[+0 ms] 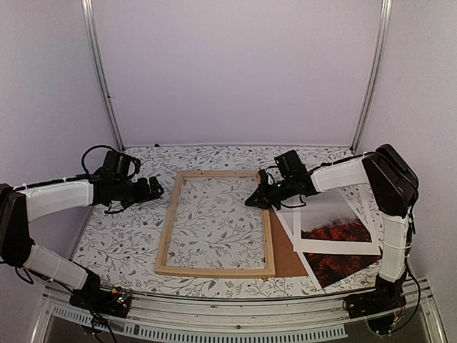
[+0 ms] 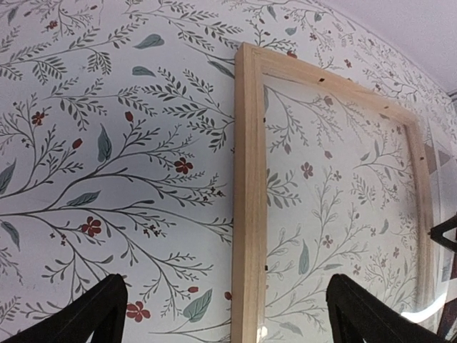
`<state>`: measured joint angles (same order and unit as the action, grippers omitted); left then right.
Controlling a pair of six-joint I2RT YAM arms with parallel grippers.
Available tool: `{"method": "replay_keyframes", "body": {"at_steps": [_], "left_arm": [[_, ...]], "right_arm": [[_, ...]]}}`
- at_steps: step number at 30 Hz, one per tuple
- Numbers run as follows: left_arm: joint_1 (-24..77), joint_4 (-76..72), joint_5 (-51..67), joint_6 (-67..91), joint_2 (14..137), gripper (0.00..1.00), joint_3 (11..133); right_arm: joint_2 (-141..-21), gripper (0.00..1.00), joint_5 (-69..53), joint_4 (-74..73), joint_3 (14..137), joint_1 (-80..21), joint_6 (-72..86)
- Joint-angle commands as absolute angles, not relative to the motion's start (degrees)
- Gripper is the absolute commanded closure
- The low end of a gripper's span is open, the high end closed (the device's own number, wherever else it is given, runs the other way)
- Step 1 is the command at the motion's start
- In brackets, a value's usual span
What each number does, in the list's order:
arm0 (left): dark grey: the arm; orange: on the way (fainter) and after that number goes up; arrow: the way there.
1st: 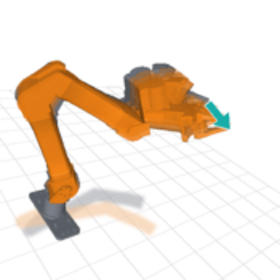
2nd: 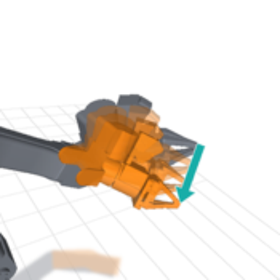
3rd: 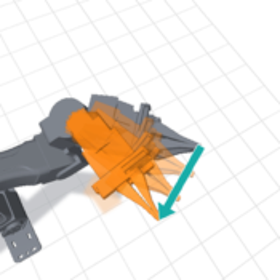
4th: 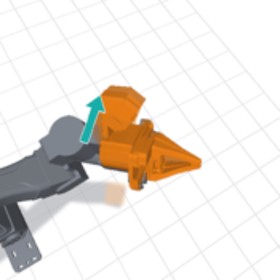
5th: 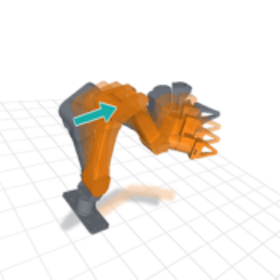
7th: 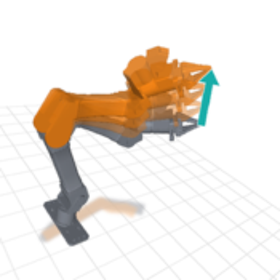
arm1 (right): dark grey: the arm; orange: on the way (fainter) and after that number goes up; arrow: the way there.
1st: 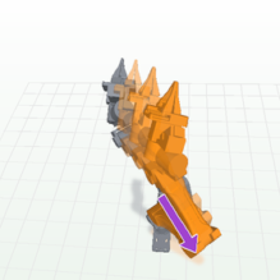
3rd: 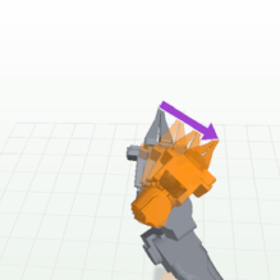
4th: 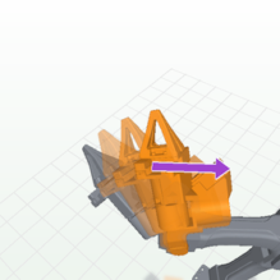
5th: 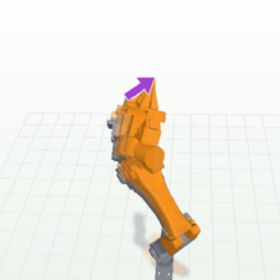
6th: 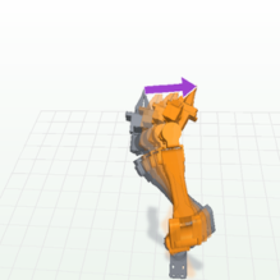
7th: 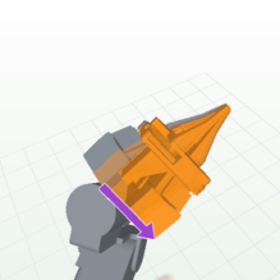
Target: Put the photo into the frame
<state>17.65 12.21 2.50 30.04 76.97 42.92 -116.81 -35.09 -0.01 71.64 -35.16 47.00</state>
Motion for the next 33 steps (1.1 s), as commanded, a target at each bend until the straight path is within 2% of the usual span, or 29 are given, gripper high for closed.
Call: {"method": "replay_keyframes", "body": {"at_steps": [1, 33], "left_arm": [[18.5, 11.2, 2.1, 29.9, 77.6, 0.0, 44.1], [18.7, 11.5, 1.5, 29.9, 77.3, 0.0, 44.0]], "right_arm": [[-114.2, 1.0, -33.0, -0.7, 73.2, -34.5, 45.8], [-114.1, 1.0, -33.3, -3.2, 73.3, -34.5, 44.3]]}}
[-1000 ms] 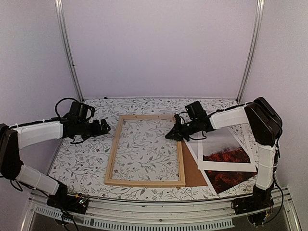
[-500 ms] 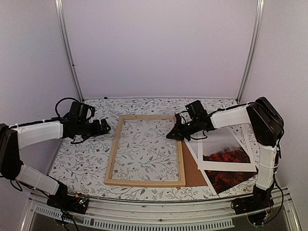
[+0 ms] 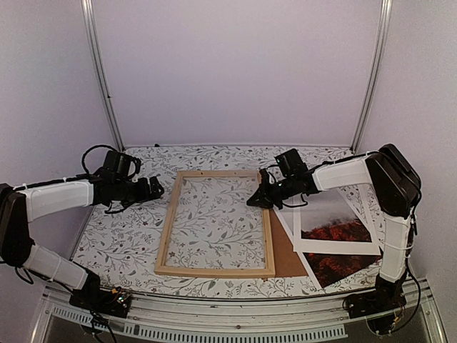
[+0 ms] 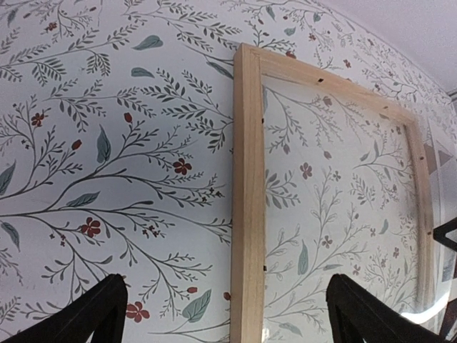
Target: Put the photo into the frame
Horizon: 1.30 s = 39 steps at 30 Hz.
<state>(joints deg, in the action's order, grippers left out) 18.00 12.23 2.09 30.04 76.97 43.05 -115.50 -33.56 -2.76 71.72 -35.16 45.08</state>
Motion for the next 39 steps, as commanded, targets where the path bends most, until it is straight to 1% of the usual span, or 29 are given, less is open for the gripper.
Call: {"method": "replay_keyframes", "body": {"at_steps": [1, 39], "left_arm": [[18.7, 11.5, 1.5, 29.9, 77.3, 0.0, 43.9], [18.9, 12.0, 1.0, 30.0, 76.8, 0.0, 43.9]], "right_arm": [[-114.0, 1.0, -33.3, -3.3, 73.3, -34.5, 44.2], [-114.7, 1.0, -33.9, -5.7, 74.8, -34.5, 42.1]]}}
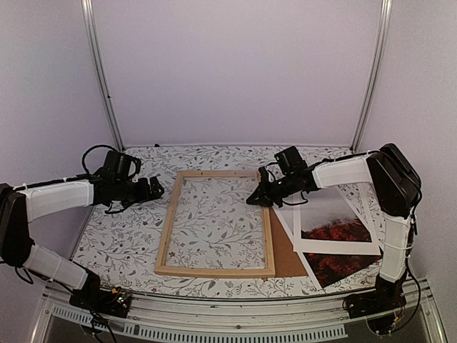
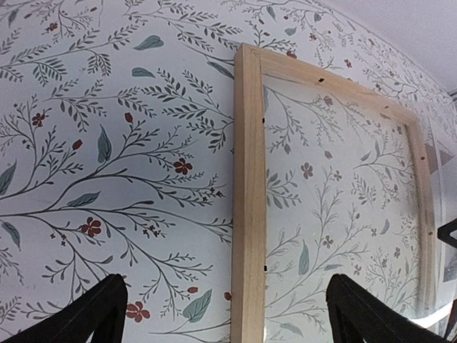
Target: Put the photo into the frame
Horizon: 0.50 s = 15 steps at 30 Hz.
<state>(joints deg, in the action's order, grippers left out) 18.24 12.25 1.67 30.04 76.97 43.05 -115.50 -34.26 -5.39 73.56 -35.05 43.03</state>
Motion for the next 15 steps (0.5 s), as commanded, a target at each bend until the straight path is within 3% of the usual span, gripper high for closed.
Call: {"method": "replay_keyframes", "body": {"at_steps": [1, 15], "left_arm": [[19.0, 12.0, 1.0, 30.0, 76.8, 0.0, 43.9], [19.0, 12.1, 0.9, 30.0, 76.8, 0.0, 43.7]], "right_arm": [[-114.8, 1.0, -33.9, -5.7, 74.8, -34.5, 42.1], [-115.1, 1.0, -34.1, -5.8, 75.2, -34.5, 41.8]]}}
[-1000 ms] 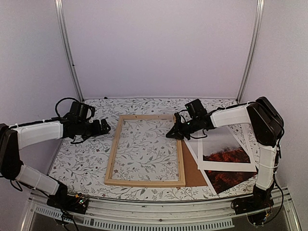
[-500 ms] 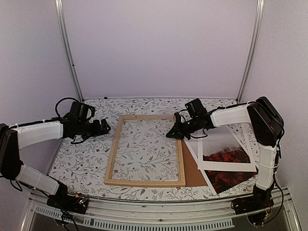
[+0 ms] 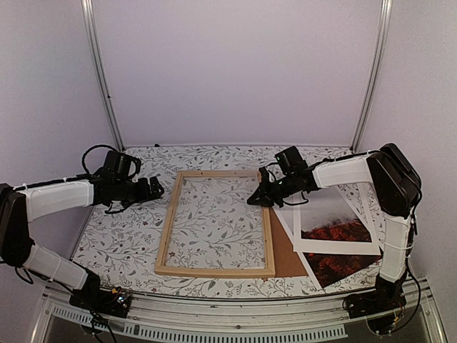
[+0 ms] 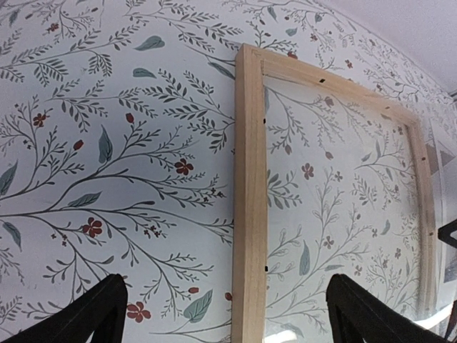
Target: Put the photo into the frame
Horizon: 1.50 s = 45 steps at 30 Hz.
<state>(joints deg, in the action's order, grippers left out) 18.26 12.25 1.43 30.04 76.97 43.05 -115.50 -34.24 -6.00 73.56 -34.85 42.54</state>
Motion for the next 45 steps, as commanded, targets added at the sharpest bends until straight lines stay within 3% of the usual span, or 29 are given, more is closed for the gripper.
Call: {"method": "replay_keyframes", "body": {"at_steps": [1, 45], "left_arm": [[19.0, 12.0, 0.9, 30.0, 76.8, 0.0, 43.7], [22.3, 11.8, -3.1, 30.2, 79.4, 0.0, 43.9]], "right_arm": [[-115.2, 1.0, -34.2, -5.7, 75.2, -34.6, 42.0], [-118.1, 1.0, -38.2, -8.7, 77.7, -35.4, 44.4]]}}
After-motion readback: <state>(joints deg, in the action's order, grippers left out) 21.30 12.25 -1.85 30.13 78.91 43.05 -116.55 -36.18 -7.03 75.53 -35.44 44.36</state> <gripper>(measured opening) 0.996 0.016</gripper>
